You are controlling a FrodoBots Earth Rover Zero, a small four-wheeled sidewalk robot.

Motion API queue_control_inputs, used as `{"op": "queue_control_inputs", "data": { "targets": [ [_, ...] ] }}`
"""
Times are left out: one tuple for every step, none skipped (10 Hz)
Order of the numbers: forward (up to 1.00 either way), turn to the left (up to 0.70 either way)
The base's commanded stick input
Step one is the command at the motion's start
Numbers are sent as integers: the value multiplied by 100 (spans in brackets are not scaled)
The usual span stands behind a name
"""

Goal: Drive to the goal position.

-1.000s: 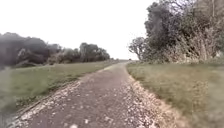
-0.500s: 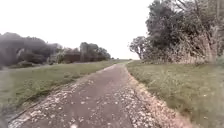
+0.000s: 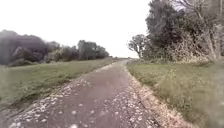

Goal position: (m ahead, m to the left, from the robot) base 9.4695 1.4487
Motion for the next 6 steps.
{"op": "queue_control_inputs", "data": {
  "targets": [
    [70,0],
    [70,0],
    [70,0],
    [70,0],
    [70,0],
    [70,0]
  ]
}}
